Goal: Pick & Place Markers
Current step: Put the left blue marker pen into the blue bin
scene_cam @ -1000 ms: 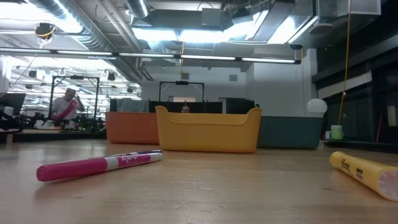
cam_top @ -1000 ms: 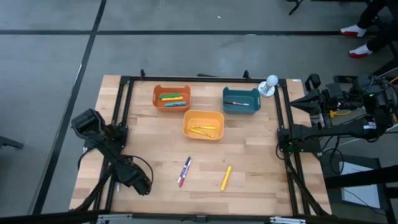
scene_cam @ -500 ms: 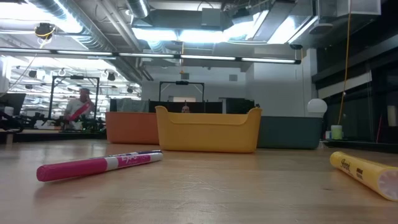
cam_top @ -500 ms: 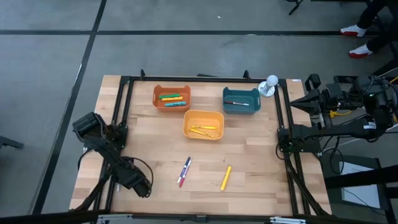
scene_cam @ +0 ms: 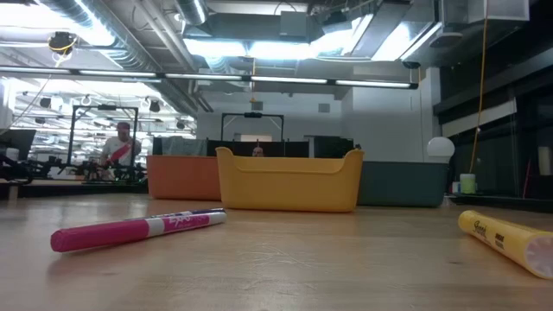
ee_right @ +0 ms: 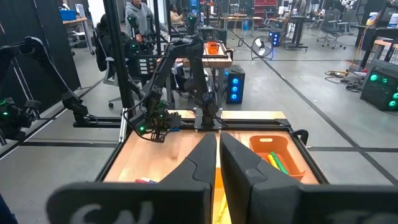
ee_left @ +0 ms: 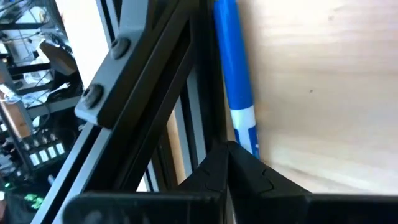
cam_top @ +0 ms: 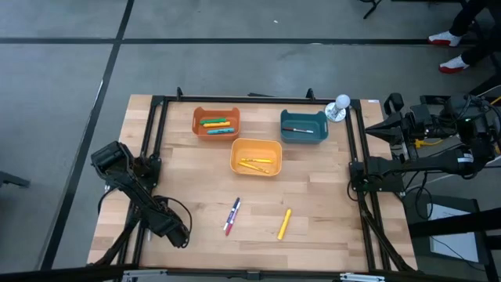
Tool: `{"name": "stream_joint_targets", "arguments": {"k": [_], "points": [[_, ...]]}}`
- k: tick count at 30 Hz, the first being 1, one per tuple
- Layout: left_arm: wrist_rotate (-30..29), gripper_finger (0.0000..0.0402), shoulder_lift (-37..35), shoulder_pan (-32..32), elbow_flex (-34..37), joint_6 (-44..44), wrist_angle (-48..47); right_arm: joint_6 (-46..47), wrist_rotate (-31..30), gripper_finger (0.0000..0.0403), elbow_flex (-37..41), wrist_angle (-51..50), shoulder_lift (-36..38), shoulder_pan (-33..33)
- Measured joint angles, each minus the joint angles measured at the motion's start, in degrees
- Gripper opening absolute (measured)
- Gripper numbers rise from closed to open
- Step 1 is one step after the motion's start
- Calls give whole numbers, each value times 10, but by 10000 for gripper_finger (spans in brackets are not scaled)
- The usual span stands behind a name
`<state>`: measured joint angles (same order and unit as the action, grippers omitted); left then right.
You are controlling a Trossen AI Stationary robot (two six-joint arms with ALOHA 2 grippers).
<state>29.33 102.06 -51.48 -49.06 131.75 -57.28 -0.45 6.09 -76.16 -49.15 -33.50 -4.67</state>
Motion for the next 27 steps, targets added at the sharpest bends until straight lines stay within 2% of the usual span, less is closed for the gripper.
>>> {"name": "stream_joint_targets", "arguments": {"k": [15, 22, 27], "points": [[-39, 1, -1, 6, 2, -2, 23, 0, 0, 23, 0, 0, 0, 0], [-78, 1, -24, 7, 2, 6, 34, 0, 0, 23, 0, 0, 0, 0], [-84, 1, -28, 10, 2, 10, 37, 0, 0, 23, 0, 0, 0, 0]]}}
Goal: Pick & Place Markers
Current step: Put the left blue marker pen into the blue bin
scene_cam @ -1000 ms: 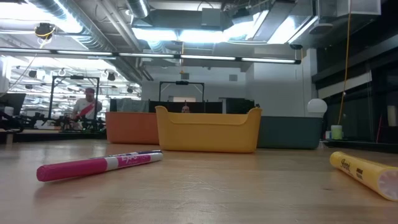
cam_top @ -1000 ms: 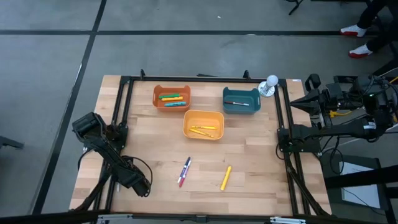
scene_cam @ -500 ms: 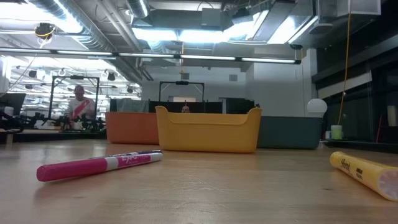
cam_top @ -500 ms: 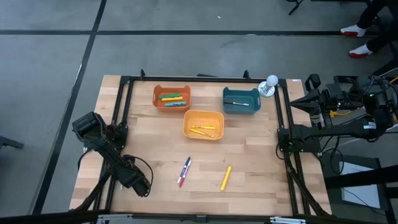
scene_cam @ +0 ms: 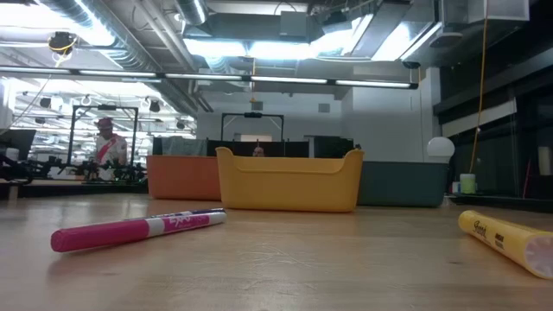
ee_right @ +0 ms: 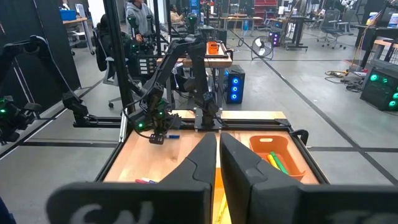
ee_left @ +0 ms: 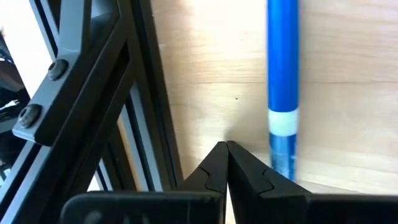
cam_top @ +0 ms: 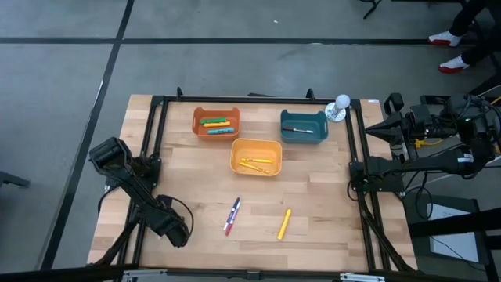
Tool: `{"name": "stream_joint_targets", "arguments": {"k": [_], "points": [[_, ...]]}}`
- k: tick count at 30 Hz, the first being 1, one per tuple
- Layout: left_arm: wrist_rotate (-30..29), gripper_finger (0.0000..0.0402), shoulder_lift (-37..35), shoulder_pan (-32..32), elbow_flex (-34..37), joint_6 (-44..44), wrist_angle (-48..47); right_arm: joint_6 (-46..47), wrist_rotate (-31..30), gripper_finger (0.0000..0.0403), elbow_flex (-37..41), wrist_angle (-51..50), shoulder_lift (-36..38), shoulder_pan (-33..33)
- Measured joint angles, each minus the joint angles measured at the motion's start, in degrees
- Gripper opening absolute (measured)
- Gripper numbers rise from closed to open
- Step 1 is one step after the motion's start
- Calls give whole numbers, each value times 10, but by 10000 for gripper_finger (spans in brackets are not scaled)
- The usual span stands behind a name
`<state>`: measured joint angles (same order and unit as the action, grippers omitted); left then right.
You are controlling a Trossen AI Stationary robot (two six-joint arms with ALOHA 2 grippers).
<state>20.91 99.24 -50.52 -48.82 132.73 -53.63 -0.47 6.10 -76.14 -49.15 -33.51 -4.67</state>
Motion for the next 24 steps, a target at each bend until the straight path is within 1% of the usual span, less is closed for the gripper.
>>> {"name": "stream_joint_targets", "arguments": {"k": [9, 17, 21, 24], "points": [[-8, 2, -2, 0, -15, 2, -15, 0, 0, 23, 0, 0, 0, 0], [-9, 2, -38, 0, -37, 2, -65, 0, 0, 23, 0, 0, 0, 0], [-33, 1, -57, 0, -52, 0, -76, 0, 0, 23, 0, 0, 0, 0], [-64, 3, -72, 0, -68, -5, -76, 0, 0, 23, 0, 0, 0, 0]]}}
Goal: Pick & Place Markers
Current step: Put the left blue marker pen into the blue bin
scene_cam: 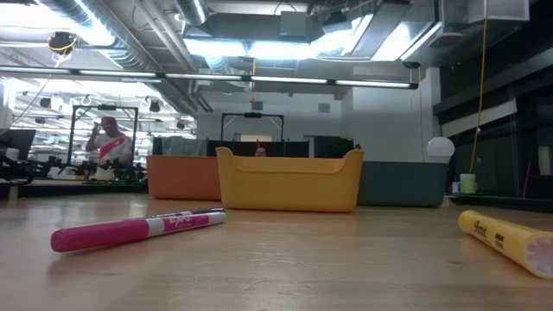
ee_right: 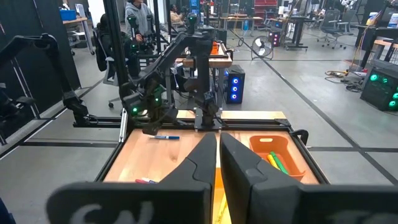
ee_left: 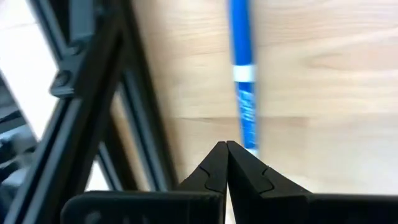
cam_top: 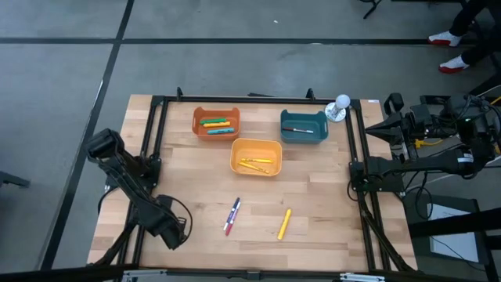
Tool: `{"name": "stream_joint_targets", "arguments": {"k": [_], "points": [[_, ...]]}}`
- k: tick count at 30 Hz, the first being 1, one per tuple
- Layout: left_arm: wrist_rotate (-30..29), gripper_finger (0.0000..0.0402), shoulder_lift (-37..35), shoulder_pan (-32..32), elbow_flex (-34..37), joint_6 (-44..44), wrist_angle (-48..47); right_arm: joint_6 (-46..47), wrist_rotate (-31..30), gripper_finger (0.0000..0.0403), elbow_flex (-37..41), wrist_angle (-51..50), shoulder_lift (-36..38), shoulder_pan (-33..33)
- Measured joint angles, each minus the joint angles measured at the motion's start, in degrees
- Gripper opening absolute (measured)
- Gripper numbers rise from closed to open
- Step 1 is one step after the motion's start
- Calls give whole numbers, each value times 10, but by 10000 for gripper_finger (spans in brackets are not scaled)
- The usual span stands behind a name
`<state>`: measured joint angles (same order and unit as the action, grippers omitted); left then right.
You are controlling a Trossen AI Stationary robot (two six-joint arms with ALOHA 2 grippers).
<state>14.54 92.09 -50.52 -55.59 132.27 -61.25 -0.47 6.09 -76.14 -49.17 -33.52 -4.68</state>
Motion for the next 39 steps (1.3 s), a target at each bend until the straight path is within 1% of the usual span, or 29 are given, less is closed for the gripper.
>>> {"name": "stream_joint_targets", "arguments": {"k": [5, 9, 12, 16, 25, 28, 33, 39], "points": [[-42, 5, -17, 0, -20, -6, 0, 0, 0, 23, 0, 0, 0, 0], [-51, 7, -18, 0, -21, -9, 0, 0, 0, 23, 0, 0, 0, 0], [-51, 17, -18, 0, -21, -9, 0, 0, 0, 23, 0, 0, 0, 0], [-55, 50, -18, 0, -21, -5, -1, 0, 0, 23, 0, 0, 0, 0], [-70, 169, -18, -5, -21, 3, -9, 0, 0, 23, 0, 0, 0, 0], [-72, 197, -18, -10, -20, 3, -17, 0, 0, 23, 0, 0, 0, 0], [-77, 220, -33, -15, 10, 2, -1, 0, 0, 23, 0, 0, 0, 0], [-94, 221, -69, -15, 44, 3, 22, 0, 0, 23, 0, 0, 0, 0]]}}
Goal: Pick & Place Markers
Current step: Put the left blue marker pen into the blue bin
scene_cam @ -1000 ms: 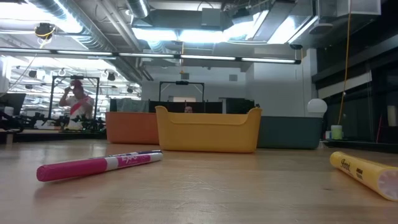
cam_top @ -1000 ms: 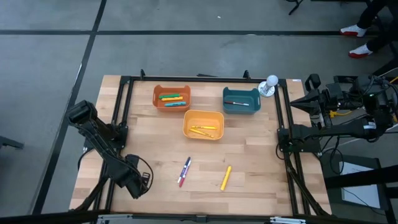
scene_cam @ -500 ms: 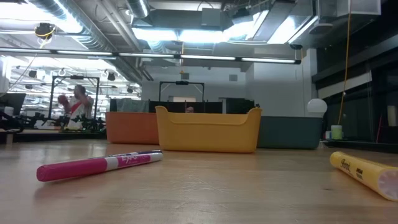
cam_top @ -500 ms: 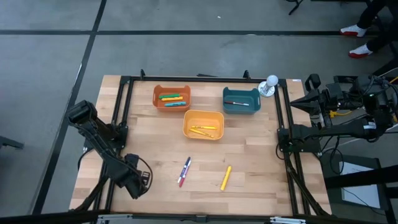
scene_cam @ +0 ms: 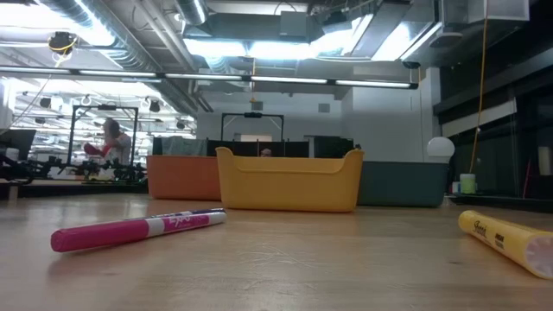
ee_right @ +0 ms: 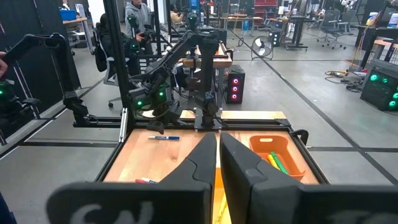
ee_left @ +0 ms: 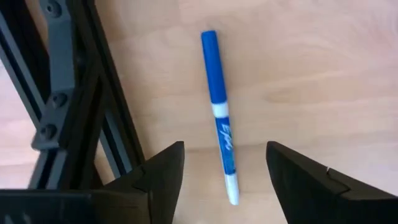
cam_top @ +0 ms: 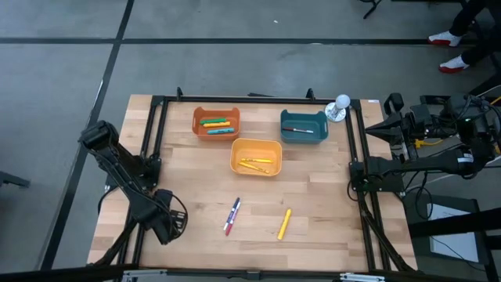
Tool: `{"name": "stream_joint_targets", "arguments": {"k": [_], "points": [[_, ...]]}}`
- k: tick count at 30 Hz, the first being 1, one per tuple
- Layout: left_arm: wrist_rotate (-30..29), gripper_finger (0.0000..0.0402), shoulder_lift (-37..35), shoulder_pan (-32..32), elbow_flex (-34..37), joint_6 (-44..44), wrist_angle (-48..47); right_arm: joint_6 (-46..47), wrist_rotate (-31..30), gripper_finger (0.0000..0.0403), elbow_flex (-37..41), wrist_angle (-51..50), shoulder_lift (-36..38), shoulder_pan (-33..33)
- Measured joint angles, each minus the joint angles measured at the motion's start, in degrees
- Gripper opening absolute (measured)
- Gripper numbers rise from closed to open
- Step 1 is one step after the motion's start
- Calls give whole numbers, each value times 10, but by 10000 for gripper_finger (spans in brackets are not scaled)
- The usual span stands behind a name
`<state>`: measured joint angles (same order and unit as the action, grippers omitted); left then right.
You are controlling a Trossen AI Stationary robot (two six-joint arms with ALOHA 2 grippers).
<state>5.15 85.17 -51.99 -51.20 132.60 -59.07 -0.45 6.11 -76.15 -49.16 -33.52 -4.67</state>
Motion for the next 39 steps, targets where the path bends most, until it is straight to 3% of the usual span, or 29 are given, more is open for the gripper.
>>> {"name": "stream_joint_targets", "arguments": {"k": [8, 16, 23, 39], "points": [[-7, 222, -12, 1, 48, 1, 75, 0, 0, 23, 0, 0, 0, 0], [-12, 220, -12, 0, 53, 2, 74, 0, 0, 23, 0, 0, 0, 0], [-14, 218, -12, 1, 96, 4, 147, 0, 0, 23, 0, 0, 0, 0], [-9, 209, -14, 5, 133, 1, 197, 0, 0, 23, 0, 0, 0, 0]]}}
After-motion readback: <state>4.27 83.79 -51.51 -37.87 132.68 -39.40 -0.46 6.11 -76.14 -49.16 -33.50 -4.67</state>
